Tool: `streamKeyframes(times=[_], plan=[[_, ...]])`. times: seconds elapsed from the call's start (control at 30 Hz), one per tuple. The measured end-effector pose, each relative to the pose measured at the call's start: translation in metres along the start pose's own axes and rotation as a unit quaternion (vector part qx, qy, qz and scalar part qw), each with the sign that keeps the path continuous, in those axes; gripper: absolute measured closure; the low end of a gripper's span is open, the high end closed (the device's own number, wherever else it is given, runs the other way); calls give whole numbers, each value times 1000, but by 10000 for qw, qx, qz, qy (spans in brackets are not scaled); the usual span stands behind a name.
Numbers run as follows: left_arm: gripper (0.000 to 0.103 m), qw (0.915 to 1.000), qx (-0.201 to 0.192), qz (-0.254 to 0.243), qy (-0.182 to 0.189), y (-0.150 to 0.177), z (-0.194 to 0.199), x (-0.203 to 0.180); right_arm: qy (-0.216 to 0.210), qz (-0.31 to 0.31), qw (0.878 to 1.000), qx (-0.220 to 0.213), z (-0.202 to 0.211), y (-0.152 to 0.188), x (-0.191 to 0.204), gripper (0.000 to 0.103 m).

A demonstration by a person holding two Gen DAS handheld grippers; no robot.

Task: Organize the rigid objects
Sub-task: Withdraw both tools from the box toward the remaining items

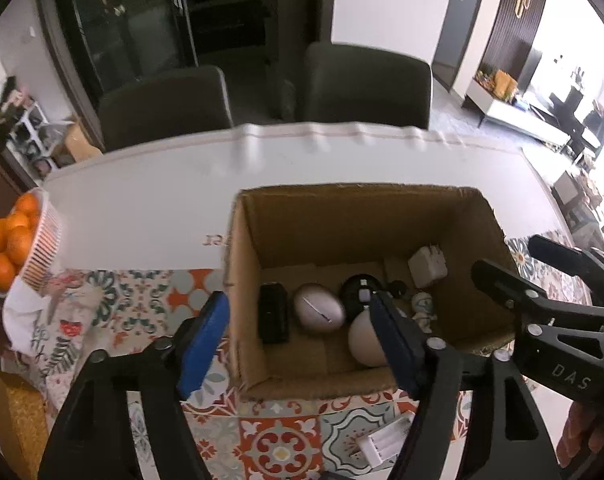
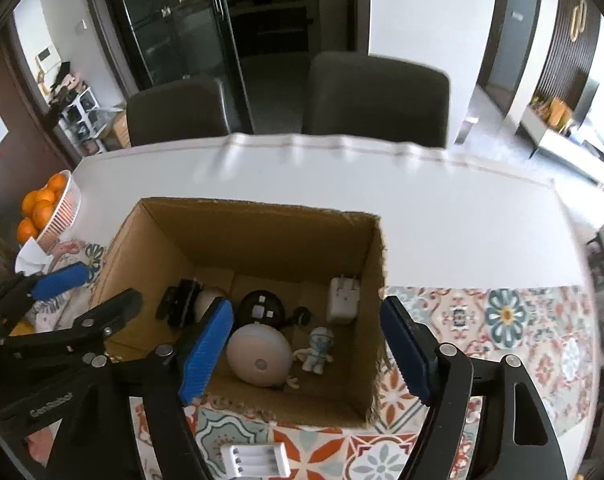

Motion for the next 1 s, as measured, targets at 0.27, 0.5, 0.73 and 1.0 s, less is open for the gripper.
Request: streamKeyframes(times=[0.27,0.5,0.73,1.0], plan=[[19,9989,-365,178,-238,16,38,10,356,154,9974,-606,48,4,9,18],[19,9979,-541,130,-335,36,69,7,291,52,9958,-862,81,22,14,18],[19,9963,-756,-10,-413,54,99,2,165,-91,9945,-1033,103,46,15,17],[19,9967,-738,-199,-269,83,114,-13,-62,-337,9955,-879,111,82,12,17]])
Point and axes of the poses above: each gripper's, at about its wrist camera, not at the fingertips, and z roughly against the way its jaws point, x to its left, y to its underside, the point moved 6 cm from there along -z, roughly the way its jaws point, and after that the axes turned 9 degrees about -x, right-handed, at the moved point
